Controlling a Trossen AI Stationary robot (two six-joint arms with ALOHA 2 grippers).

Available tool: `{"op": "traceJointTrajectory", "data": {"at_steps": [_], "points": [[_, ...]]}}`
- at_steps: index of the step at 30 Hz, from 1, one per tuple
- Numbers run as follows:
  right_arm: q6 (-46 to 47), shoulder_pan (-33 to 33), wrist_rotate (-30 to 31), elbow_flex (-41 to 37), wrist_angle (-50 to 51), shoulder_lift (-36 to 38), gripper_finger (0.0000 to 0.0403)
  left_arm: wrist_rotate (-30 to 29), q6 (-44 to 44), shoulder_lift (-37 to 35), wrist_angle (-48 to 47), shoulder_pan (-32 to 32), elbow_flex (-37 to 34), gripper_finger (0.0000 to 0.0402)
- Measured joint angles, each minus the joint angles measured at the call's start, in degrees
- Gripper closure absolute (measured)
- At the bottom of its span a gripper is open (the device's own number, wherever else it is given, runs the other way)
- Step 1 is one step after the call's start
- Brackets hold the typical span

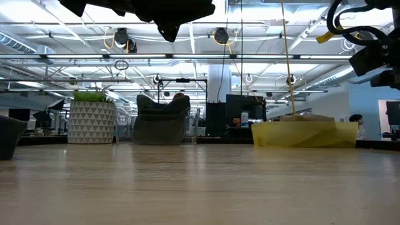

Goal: Pick & Place hat
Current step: Adjust the pink bin

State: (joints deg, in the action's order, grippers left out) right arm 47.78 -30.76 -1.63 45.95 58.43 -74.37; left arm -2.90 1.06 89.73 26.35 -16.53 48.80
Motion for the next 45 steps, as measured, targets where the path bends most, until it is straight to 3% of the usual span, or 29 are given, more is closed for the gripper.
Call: {"op": "traceJointTrajectory", "data": {"at_steps": [17, 25, 33, 35, 40, 45], "points": [[2.55, -0.48, -1.13, 0.00, 2.62, 0.00, 0.0403, 0.00, 0.00, 0.00, -0.54, 0.00, 0.00, 0.0304], [2.74, -0.53, 4.11, 0.06, 5.02, 0.02, 0.0403, -0.04, 0.24, 0.00, -0.59, 0.00, 0.00, 0.0304], [2.84, -0.37, 15.19, 2.98, 9.07, 3.57, 0.0403, -0.15, 0.34, 0.00, -0.55, 0.07, 0.00, 0.0304], [3.83, -0.37, 13.39, 3.00, 8.08, 4.56, 0.0403, -0.15, 0.32, 0.00, -0.57, 0.07, 0.00, 0.0304], [9.34, -0.88, 2.21, 1.81, 7.47, 5.98, 0.0403, -0.14, 0.29, 0.01, -0.90, 0.07, 0.00, 0.0304], [12.21, -2.97, -2.18, -0.24, 7.43, 6.35, 0.0403, -0.11, 0.18, 0.00, -0.89, 0.07, 0.00, 0.0304]]}}
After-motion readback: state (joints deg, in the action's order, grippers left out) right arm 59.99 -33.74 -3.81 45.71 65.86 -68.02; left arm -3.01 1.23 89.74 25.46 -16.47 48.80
